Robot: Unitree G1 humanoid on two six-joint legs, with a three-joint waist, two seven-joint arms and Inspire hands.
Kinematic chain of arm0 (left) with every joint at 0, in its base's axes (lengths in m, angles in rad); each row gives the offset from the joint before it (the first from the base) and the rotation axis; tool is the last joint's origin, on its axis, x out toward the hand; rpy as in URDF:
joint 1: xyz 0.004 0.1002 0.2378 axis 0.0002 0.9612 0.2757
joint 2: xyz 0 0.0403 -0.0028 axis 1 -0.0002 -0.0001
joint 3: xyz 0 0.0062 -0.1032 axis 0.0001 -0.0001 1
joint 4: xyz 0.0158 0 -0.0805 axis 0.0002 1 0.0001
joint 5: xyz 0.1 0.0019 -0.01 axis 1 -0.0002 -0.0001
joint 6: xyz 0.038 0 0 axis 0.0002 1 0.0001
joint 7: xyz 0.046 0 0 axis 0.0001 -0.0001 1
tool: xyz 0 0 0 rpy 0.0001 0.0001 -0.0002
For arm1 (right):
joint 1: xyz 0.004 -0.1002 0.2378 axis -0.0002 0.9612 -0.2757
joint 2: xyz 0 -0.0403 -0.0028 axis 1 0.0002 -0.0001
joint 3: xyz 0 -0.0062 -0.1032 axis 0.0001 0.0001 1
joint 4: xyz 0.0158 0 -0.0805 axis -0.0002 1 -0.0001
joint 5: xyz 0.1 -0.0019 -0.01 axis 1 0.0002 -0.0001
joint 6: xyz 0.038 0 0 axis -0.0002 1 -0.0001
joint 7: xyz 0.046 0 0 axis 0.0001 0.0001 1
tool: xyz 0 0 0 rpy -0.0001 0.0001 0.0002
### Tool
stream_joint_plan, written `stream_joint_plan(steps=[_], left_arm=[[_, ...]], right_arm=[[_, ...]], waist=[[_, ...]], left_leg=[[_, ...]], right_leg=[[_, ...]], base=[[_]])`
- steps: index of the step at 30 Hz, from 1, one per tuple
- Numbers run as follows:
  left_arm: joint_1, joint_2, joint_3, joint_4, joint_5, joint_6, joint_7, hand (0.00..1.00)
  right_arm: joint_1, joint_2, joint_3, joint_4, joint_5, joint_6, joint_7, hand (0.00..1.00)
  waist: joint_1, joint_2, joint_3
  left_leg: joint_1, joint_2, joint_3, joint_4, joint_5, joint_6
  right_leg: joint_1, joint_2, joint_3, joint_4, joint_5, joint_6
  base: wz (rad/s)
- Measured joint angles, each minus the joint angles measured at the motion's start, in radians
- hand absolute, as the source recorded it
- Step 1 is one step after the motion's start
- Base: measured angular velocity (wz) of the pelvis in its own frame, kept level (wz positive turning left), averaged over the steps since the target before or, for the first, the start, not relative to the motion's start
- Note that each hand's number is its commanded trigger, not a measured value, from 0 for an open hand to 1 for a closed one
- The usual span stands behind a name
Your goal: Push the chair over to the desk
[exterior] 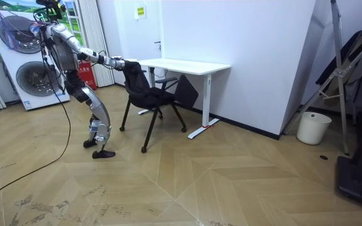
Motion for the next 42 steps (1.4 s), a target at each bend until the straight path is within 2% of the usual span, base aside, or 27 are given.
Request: stream_joint_plan(steps=[2,5,6,8,9,10,12,13,14,16,17,18,19,20,23,27,28,31,33,35,39,41,42], left_arm=[[0.004,-0.004,-0.001,0.003,0.000,0.002,0.000,1.00],[0.011,-0.010,0.000,0.007,0.000,0.006,0.009,1.00],[0.012,-0.012,0.004,0.007,0.000,0.006,0.012,1.00],[0.013,-0.017,0.008,-0.001,0.000,0.011,0.012,1.00],[0.011,-0.026,0.007,-0.001,0.001,0.016,0.012,1.00],[0.010,-0.030,0.005,-0.004,0.002,0.020,0.012,1.00],[0.017,-0.030,0.004,-0.020,0.002,0.032,0.012,1.00],[0.023,-0.030,0.003,-0.032,0.002,0.037,0.012,1.00],[0.025,-0.031,0.003,-0.036,0.002,0.040,0.012,1.00],[0.031,-0.032,0.000,-0.043,0.002,0.046,0.011,1.00],[0.030,-0.031,0.000,-0.045,0.002,0.047,0.011,1.00],[0.028,-0.029,0.001,-0.047,0.003,0.049,0.011,1.00],[0.025,-0.027,0.000,-0.047,0.005,0.049,0.011,1.00],[0.015,-0.025,-0.001,-0.046,0.005,0.049,0.011,1.00],[0.006,-0.024,-0.007,-0.047,0.005,0.051,0.009,1.00],[0.010,-0.028,0.000,-0.052,0.015,0.052,0.000,1.00],[0.007,-0.029,0.002,-0.053,0.021,0.052,-0.007,1.00],[0.010,-0.041,0.019,-0.060,0.044,0.053,-0.013,1.00],[0.009,-0.039,0.022,-0.061,0.049,0.051,-0.017,1.00],[0.009,-0.031,0.023,-0.065,0.050,0.048,-0.027,1.00],[0.006,-0.024,0.028,-0.065,0.051,0.045,-0.030,1.00],[0.004,-0.025,0.034,-0.066,0.051,0.041,-0.030,1.00],[0.004,-0.026,0.041,-0.064,0.051,0.041,-0.030,1.00]], right_arm=[[0.000,0.000,0.000,0.000,0.000,-0.001,0.008,1.00],[0.000,0.000,0.001,0.003,-0.001,-0.001,0.011,1.00],[-0.001,-0.001,0.000,0.000,-0.003,-0.001,0.011,1.00],[-0.001,-0.001,-0.002,-0.014,-0.007,0.003,0.011,1.00],[-0.002,-0.010,-0.002,-0.019,-0.005,0.003,0.011,1.00],[-0.002,-0.016,-0.002,-0.020,-0.005,0.000,0.011,1.00],[-0.002,-0.025,-0.001,-0.021,-0.005,-0.001,0.011,1.00],[-0.002,-0.026,0.001,-0.021,-0.006,-0.003,0.009,1.00],[-0.002,-0.027,0.001,-0.021,-0.006,-0.004,0.009,1.00],[0.007,-0.025,0.001,-0.022,-0.007,-0.003,0.002,1.00],[0.007,-0.023,0.001,-0.024,-0.007,-0.003,-0.002,1.00],[0.006,-0.027,0.000,-0.033,-0.007,0.000,-0.007,1.00],[0.005,-0.025,0.000,-0.032,-0.004,0.007,-0.014,1.00],[0.005,-0.026,-0.001,-0.031,0.002,0.011,-0.019,1.00],[0.005,-0.019,0.002,-0.033,0.006,0.019,-0.024,1.00],[0.006,-0.021,0.003,-0.029,0.011,0.022,-0.026,1.00],[0.006,-0.021,0.005,-0.025,0.014,0.024,-0.031,1.00],[0.006,-0.021,0.003,-0.027,0.019,0.031,-0.037,1.00],[0.007,-0.015,0.005,-0.024,0.020,0.033,-0.037,1.00],[0.009,0.001,0.009,-0.023,0.023,0.046,-0.038,1.00],[0.008,0.007,0.012,-0.025,0.023,0.055,-0.047,1.00],[0.005,0.009,0.013,-0.024,0.023,0.056,-0.060,1.00],[0.001,0.008,0.013,-0.023,0.018,0.065,-0.069,1.00]], waist=[[-0.004,0.000,0.0009],[-0.004,-0.004,0.0051],[-0.003,-0.003,0.0042],[-0.008,-0.001,0.0022],[-0.009,0.001,0.0019],[-0.006,0.002,0.0016],[-0.002,0.002,0.0015],[-0.003,0.008,0.0019],[-0.003,0.010,0.0028],[-0.006,0.008,0.0024],[-0.006,0.007,0.0018],[-0.005,0.009,-0.0022],[-0.004,0.001,-0.0035],[-0.004,-0.010,-0.0057],[-0.004,-0.017,-0.0059],[0.005,-0.029,-0.0046],[0.007,-0.035,-0.0067],[0.015,-0.037,-0.0066],[0.015,-0.037,-0.0066],[0.016,-0.035,-0.0070],[0.023,-0.028,-0.0058],[0.021,-0.012,0.0013],[0.020,0.016,0.0118]], left_leg=[[-0.018,0.009,-0.002,0.043,0.022,0.003],[-0.040,0.021,0.004,0.084,0.064,0.006],[-0.049,0.021,0.004,0.095,0.079,0.009],[-0.070,0.023,0.004,0.100,0.084,0.014],[-0.093,0.020,0.020,0.093,0.081,0.017],[-0.122,0.011,0.050,0.063,0.077,0.016],[-0.140,-0.021,0.082,-0.062,0.084,0.022],[-0.140,-0.037,0.121,-0.165,0.103,0.035],[-0.139,-0.046,0.137,-0.203,0.129,0.051],[-0.118,-0.070,0.143,-0.255,0.203,0.077],[-0.117,-0.074,0.145,-0.261,0.207,0.082],[-0.115,-0.087,0.150,-0.272,0.216,0.092],[-0.106,-0.092,0.165,-0.281,0.219,0.097],[-0.097,-0.104,0.167,-0.296,0.219,0.099],[-0.088,-0.111,0.174,-0.295,0.209,0.107],[-0.064,-0.123,0.190,-0.287,0.170,0.110],[-0.060,-0.129,0.189,-0.283,0.161,0.110],[-0.062,-0.130,0.187,-0.266,0.134,0.110],[-0.060,-0.126,0.185,-0.245,0.108,0.110],[-0.064,-0.111,0.177,-0.212,0.083,0.104],[-0.062,-0.098,0.174,-0.209,0.083,0.105],[-0.062,-0.082,0.156,-0.209,0.085,0.099],[-0.063,-0.068,0.128,-0.212,0.083,0.101]], right_leg=[[0.021,0.001,-0.018,0.000,-0.018,-0.002],[0.044,0.002,-0.031,0.000,-0.033,-0.015],[0.049,0.002,-0.033,-0.001,-0.037,-0.017],[0.048,0.001,-0.047,-0.005,-0.043,-0.020],[0.049,0.000,-0.056,-0.007,-0.048,-0.020],[0.052,0.000,-0.062,-0.012,-0.049,-0.021],[0.064,-0.007,-0.077,-0.022,-0.048,-0.025],[0.073,-0.007,-0.079,-0.023,-0.050,-0.021],[0.076,-0.007,-0.079,-0.023,-0.053,-0.018],[0.097,-0.008,-0.076,-0.039,-0.061,0.001],[0.100,-0.009,-0.075,-0.044,-0.060,0.004],[0.100,-0.013,-0.071,-0.052,-0.057,0.010],[0.101,-0.018,-0.071,-0.060,-0.055,0.015],[0.106,-0.025,-0.071,-0.067,-0.056,0.021],[0.124,-0.033,-0.074,-0.079,-0.061,0.034],[0.149,-0.045,-0.072,-0.081,-0.074,0.049],[0.153,-0.052,-0.071,-0.075,-0.078,0.055],[0.152,-0.065,-0.078,-0.042,-0.082,0.060],[0.149,-0.070,-0.081,0.000,-0.079,0.065],[0.153,-0.062,-0.080,0.016,-0.076,0.070],[0.150,-0.048,-0.067,0.002,-0.066,0.070],[0.128,-0.027,-0.052,0.031,-0.042,0.079],[0.076,-0.002,0.028,0.062,-0.029,0.088]], base=[[0.22],[0.16],[0.14],[0.21],[0.18],[0.08],[-0.08],[-0.08],[-0.06],[0.00],[0.00],[0.00],[0.00],[0.06],[0.04],[-0.01],[-0.03],[-0.04],[-0.03],[-0.02],[-0.02],[0.00],[-0.19]])
